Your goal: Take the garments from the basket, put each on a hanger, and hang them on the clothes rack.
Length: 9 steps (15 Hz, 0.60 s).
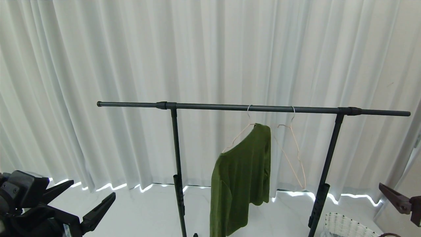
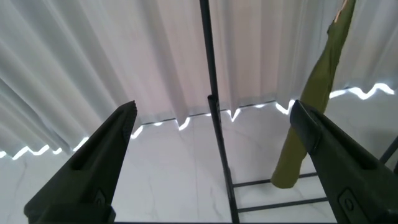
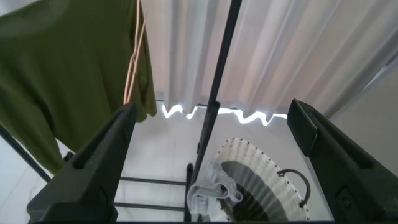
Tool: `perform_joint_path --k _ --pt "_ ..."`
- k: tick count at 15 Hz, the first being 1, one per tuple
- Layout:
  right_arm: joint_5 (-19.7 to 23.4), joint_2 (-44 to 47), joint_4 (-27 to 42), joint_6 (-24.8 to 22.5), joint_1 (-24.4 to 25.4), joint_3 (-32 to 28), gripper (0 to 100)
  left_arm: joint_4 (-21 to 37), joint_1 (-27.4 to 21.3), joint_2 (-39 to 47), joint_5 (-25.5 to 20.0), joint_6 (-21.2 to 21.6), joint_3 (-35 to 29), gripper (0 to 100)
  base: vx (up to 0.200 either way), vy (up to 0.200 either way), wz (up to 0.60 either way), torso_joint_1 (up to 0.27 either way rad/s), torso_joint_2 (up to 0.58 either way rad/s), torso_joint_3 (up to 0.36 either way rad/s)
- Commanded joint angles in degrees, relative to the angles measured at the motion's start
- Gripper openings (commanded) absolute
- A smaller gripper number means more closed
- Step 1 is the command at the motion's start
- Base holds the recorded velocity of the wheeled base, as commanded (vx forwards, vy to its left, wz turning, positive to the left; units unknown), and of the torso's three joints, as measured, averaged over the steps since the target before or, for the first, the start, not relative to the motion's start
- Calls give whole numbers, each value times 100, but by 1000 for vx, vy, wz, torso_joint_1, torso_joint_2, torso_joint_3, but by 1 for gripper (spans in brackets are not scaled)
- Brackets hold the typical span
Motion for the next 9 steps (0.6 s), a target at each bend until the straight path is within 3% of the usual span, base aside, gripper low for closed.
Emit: perform_joint_path --k 1,9 --pt "3 124 -3 -8 4 8 100 -4 -1 23 3 -7 2 100 0 0 0 -242 515 261" --pt "3 168 -3 -17 4 34 100 189 -1 6 -14 -16 2 100 0 0 0 -256 541 289"
